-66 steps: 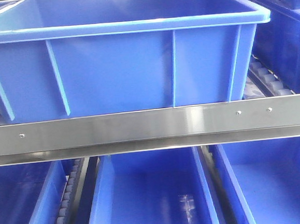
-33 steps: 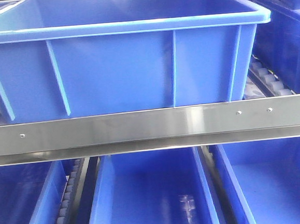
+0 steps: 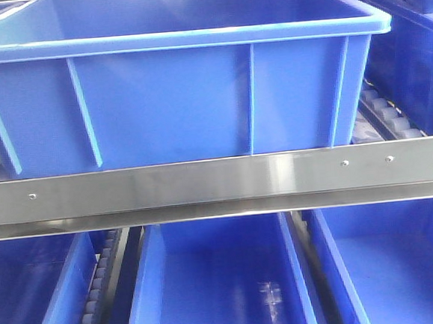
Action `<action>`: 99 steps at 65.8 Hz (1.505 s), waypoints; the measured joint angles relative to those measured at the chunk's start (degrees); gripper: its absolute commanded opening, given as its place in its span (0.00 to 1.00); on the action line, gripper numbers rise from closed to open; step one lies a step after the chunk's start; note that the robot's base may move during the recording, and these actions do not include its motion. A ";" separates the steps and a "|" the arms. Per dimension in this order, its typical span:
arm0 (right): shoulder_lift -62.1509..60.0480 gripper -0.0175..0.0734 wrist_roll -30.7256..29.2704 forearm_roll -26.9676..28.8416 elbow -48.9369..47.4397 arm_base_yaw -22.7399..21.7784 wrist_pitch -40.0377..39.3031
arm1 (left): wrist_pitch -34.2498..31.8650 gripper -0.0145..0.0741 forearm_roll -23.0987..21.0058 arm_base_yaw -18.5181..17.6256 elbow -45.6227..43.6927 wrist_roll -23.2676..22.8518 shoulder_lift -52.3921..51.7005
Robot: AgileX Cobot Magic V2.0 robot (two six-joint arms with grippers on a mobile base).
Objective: Grab silver tray and place in blue box
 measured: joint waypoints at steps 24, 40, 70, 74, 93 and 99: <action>0.00 0.25 -0.07 0.00 0.00 0.00 -0.09 | 0.00 0.16 0.00 0.00 0.00 0.00 0.00; 0.00 0.25 -0.07 0.00 0.00 0.00 -0.09 | -1.23 0.16 -0.98 0.88 2.00 2.87 0.00; 0.00 0.25 -0.07 0.00 0.00 0.00 -0.09 | -13.51 0.16 -9.88 18.14 20.43 24.44 -11.21; 0.00 0.25 -0.07 0.00 0.00 0.00 -0.12 | -12.64 0.16 -8.49 18.92 20.43 22.39 -11.68; 0.00 0.25 -0.07 0.00 0.00 0.00 -0.12 | -9.18 0.16 -5.86 19.20 20.45 19.34 -11.88; 0.00 0.25 -0.07 0.00 0.00 0.00 -0.12 | -9.18 0.16 -5.86 19.20 20.45 19.34 -11.88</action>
